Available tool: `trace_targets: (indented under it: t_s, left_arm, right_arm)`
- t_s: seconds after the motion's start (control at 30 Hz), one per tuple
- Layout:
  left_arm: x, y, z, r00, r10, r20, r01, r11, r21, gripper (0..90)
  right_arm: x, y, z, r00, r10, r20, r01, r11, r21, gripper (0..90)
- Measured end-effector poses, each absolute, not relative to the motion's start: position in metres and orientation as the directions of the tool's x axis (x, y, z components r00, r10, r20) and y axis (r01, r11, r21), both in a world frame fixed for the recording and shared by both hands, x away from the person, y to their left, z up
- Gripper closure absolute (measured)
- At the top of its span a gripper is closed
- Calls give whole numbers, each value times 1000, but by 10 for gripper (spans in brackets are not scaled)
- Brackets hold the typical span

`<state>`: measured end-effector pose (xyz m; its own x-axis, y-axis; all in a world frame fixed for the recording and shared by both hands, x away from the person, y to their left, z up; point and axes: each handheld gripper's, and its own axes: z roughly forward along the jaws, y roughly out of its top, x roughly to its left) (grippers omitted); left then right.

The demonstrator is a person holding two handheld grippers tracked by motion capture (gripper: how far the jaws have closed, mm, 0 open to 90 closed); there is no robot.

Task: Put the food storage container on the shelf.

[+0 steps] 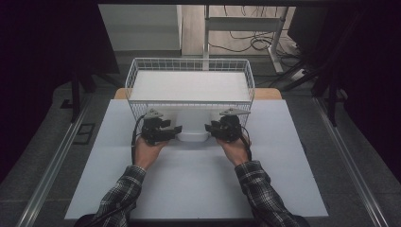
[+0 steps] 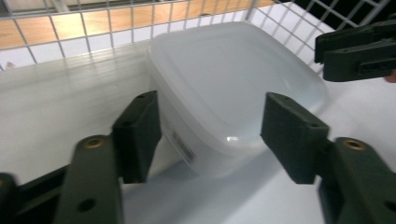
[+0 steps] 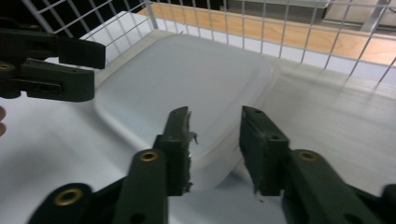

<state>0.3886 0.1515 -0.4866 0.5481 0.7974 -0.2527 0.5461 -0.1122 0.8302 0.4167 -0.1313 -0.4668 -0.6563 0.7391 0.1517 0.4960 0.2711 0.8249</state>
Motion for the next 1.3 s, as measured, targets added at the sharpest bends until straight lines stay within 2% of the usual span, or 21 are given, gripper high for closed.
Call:
trace_targets:
  t_s: [0.27, 0.4, 0.57, 0.9, 1.13, 1.3]
  left_arm:
    - [363, 157, -491, 562, 784, -262, 518, -86, 851, 178]
    - [348, 156, -491, 580, 775, -253, 504, -97, 858, 129]
    - [332, 154, -489, 598, 776, -204, 483, -146, 863, 78]
    - [292, 166, -500, 614, 775, -146, 429, -172, 887, 27]
    - [265, 173, -514, 612, 782, -122, 427, -196, 883, 23]
    - [251, 178, -517, 624, 767, -151, 436, -181, 882, 12]
  right_arm:
    - [397, -135, -462, -715, 685, 144, 452, 295, 842, 839]
    - [388, -133, -460, -742, 658, 127, 423, 313, 850, 884]
    - [378, -130, -460, -764, 637, 104, 399, 339, 852, 891]
    - [365, -132, -465, -782, 615, 97, 391, 362, 846, 889]
    - [360, -122, -476, -802, 592, 77, 385, 414, 825, 890]
    - [359, -113, -481, -816, 575, 68, 376, 437, 817, 890]
